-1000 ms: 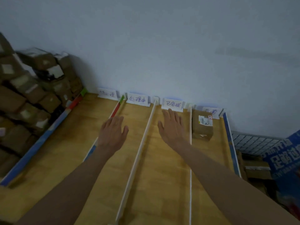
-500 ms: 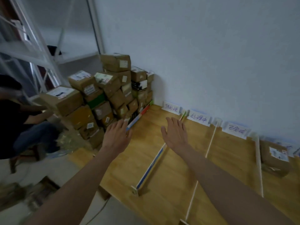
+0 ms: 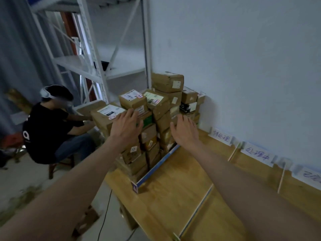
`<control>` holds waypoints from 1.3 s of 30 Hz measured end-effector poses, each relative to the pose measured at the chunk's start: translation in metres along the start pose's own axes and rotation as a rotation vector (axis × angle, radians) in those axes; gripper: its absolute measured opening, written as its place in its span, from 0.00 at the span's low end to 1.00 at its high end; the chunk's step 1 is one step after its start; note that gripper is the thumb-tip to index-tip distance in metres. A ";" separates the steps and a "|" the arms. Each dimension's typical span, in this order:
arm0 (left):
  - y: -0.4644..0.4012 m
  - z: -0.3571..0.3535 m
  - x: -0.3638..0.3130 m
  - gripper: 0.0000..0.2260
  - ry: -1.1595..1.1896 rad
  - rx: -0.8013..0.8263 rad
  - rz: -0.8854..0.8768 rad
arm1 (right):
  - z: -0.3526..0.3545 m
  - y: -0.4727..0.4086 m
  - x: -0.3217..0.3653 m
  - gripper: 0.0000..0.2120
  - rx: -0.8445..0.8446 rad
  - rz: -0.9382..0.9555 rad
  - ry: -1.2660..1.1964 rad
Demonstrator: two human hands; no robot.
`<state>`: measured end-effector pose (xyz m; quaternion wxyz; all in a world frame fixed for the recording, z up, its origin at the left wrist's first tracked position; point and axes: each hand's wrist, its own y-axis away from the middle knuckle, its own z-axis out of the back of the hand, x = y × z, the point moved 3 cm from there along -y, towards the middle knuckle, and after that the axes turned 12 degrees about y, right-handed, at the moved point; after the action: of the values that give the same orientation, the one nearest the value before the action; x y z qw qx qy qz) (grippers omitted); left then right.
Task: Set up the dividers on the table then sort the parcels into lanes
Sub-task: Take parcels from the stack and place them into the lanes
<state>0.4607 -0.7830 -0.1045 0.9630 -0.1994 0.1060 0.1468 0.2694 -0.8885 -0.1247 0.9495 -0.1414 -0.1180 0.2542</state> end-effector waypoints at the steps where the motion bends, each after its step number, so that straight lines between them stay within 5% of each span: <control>1: -0.010 0.004 0.008 0.22 -0.011 -0.001 0.005 | -0.002 -0.010 0.007 0.23 0.010 0.004 -0.020; 15: -0.130 0.018 0.101 0.21 0.073 0.031 0.091 | -0.024 -0.127 0.092 0.21 0.078 0.008 -0.191; 19: -0.160 0.005 0.121 0.22 0.097 0.183 0.110 | -0.034 -0.146 0.112 0.22 0.147 -0.068 -0.342; 23: -0.181 -0.007 0.126 0.23 0.181 0.171 0.125 | -0.046 -0.163 0.125 0.20 0.197 -0.171 -0.451; 39: -0.232 0.036 0.081 0.22 0.761 0.005 -0.185 | 0.024 -0.167 0.129 0.15 0.027 -0.386 -0.545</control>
<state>0.6169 -0.9526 -0.0119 0.8646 -0.2458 0.4375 -0.0253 0.4459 -0.9562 -0.0276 0.9154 -0.0308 -0.3888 0.0998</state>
